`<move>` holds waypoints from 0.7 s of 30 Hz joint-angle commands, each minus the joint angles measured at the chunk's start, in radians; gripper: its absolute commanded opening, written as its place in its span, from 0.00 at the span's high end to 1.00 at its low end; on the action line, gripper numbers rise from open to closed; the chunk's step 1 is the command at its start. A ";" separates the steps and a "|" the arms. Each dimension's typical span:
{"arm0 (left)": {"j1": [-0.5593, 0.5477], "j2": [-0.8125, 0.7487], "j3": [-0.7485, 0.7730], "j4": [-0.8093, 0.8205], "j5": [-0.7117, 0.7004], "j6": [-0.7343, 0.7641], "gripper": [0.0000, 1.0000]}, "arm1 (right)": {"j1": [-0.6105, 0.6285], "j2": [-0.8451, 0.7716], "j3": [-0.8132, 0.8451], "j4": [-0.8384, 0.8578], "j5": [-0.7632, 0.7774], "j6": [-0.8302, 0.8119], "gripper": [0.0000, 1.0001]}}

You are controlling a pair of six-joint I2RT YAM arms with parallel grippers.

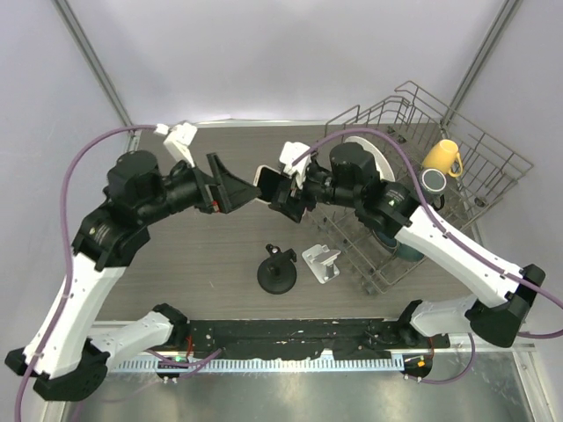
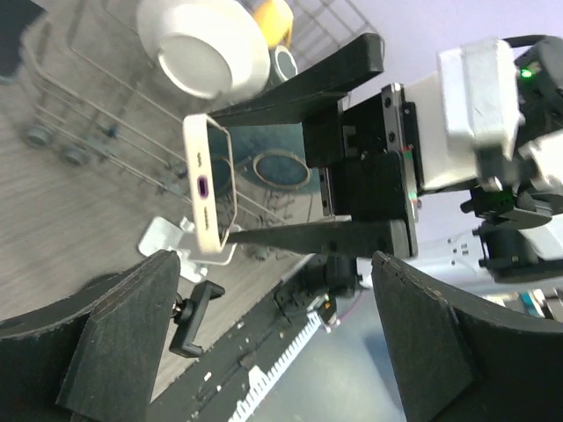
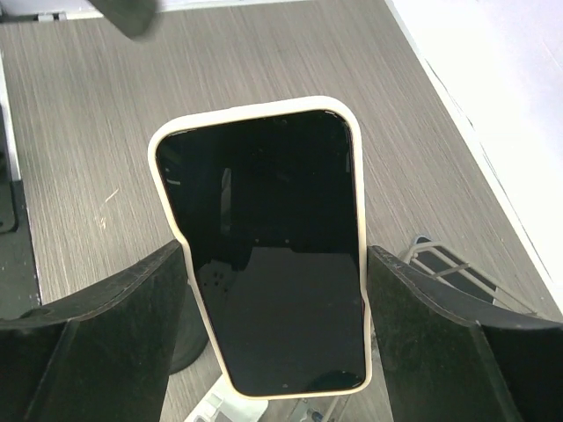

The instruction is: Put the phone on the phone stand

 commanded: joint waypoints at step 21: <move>0.002 0.239 0.014 -0.012 0.283 0.144 0.44 | 0.156 -0.119 -0.015 0.069 0.168 -0.115 1.00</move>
